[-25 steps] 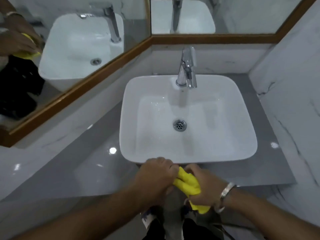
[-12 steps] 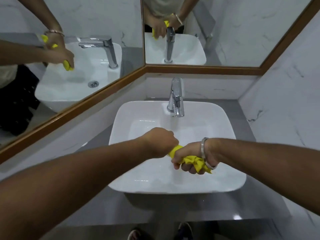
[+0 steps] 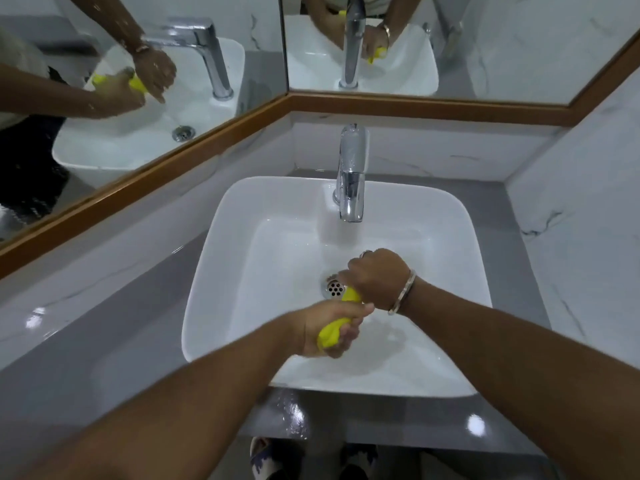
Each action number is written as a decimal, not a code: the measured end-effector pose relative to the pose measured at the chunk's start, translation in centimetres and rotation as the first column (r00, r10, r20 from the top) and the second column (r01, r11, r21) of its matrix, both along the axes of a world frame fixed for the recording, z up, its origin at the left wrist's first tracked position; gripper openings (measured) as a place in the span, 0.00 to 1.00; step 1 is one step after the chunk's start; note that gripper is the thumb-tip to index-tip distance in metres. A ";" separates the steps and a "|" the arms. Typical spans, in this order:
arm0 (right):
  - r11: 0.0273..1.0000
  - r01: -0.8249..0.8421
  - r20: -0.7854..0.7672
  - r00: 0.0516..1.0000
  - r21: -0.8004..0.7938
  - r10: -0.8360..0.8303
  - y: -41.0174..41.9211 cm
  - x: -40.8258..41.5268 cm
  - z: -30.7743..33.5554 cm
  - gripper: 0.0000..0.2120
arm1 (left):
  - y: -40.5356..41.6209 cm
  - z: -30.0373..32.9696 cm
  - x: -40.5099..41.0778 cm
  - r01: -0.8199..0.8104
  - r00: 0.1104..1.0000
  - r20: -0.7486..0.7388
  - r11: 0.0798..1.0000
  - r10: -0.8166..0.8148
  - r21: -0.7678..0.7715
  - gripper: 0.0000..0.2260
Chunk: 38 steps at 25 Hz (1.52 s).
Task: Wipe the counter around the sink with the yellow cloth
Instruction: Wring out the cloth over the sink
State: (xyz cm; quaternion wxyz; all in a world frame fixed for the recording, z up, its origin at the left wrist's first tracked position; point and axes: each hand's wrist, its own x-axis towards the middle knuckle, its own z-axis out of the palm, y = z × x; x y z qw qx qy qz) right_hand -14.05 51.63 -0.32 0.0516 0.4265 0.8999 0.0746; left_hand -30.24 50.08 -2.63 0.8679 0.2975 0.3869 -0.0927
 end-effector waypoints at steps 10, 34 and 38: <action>0.991 0.083 -0.170 0.980 -0.106 -0.100 -0.2 -0.7 -3.3 0.13 | 0.3 -1.0 -0.7 0.032 0.999 0.008 0.995 -0.031 -0.095 0.18; 0.615 0.415 0.160 0.890 -0.671 -0.426 -4.1 -0.2 -3.4 0.18 | 0.7 -1.0 -1.0 0.629 0.774 -0.431 0.488 -0.464 0.605 0.10; 0.576 0.398 0.092 0.869 -0.714 -0.486 -4.8 2.2 -1.5 0.16 | 2.6 1.6 -3.1 0.470 0.880 -0.408 0.321 -0.243 0.822 0.16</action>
